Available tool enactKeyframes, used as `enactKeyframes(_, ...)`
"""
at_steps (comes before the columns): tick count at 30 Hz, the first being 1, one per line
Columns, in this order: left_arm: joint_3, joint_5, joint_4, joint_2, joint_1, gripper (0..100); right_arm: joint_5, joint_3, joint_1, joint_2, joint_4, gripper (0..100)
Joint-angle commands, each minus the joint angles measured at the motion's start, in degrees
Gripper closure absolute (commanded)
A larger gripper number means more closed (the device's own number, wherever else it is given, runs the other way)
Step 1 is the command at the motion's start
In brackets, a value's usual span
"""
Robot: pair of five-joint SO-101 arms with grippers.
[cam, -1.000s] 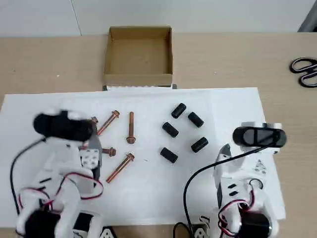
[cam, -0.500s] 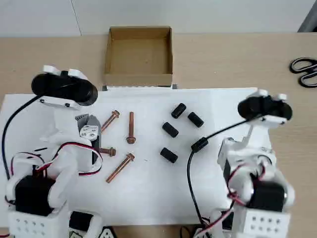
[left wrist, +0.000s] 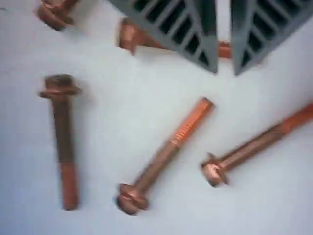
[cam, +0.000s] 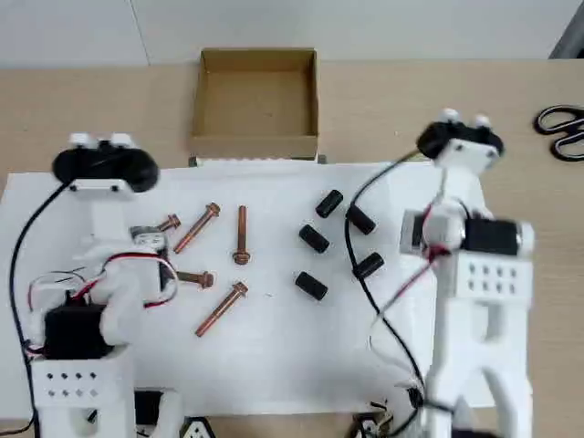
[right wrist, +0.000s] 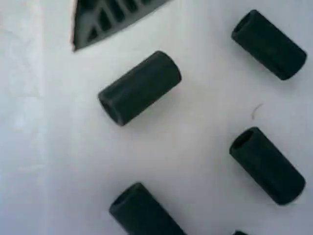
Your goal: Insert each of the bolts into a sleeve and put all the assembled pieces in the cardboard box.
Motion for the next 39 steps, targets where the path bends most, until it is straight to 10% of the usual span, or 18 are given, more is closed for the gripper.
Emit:
enactKeyframes(1, 2.24, -9.67, -2.11, 0.18, -1.05, 99, 3.78, -7.38, -0.31, 7.6, -0.57, 81.2)
enactKeyframes(11, 12.18, -13.98, -3.78, 0.09, -1.05, 99, 30.68, -11.78, -5.67, 17.45, -0.66, 81.1)
enactKeyframes(39, 24.84, -20.75, -17.93, 0.18, -0.79, 99, 38.86, -27.69, -14.02, 39.16, -5.14, 80.9)
